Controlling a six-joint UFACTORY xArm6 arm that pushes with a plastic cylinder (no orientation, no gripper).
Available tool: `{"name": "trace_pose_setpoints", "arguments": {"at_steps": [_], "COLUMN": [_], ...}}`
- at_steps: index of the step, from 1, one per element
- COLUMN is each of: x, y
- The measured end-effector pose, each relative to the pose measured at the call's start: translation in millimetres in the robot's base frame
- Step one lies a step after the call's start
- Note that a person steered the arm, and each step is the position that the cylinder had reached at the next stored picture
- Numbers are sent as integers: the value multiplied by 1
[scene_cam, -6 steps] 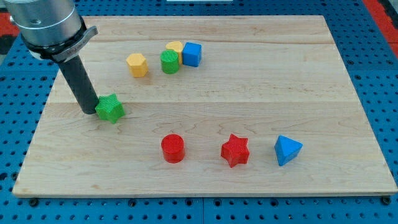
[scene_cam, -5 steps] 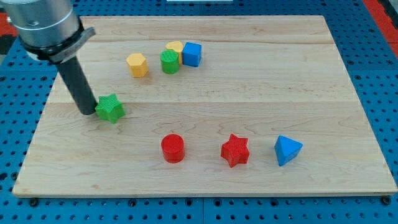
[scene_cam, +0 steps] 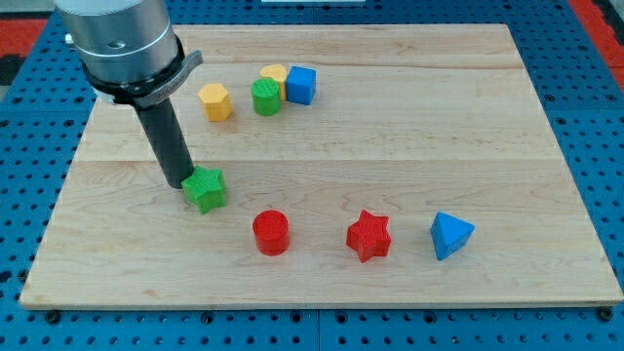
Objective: Push green star towards red circle
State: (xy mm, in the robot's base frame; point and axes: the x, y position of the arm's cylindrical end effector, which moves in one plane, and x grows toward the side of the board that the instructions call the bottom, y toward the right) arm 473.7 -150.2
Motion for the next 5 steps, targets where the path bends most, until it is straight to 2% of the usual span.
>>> {"name": "trace_pose_setpoints", "arguments": {"at_steps": [2,5], "x": [-16,-11], "y": [37,40]}}
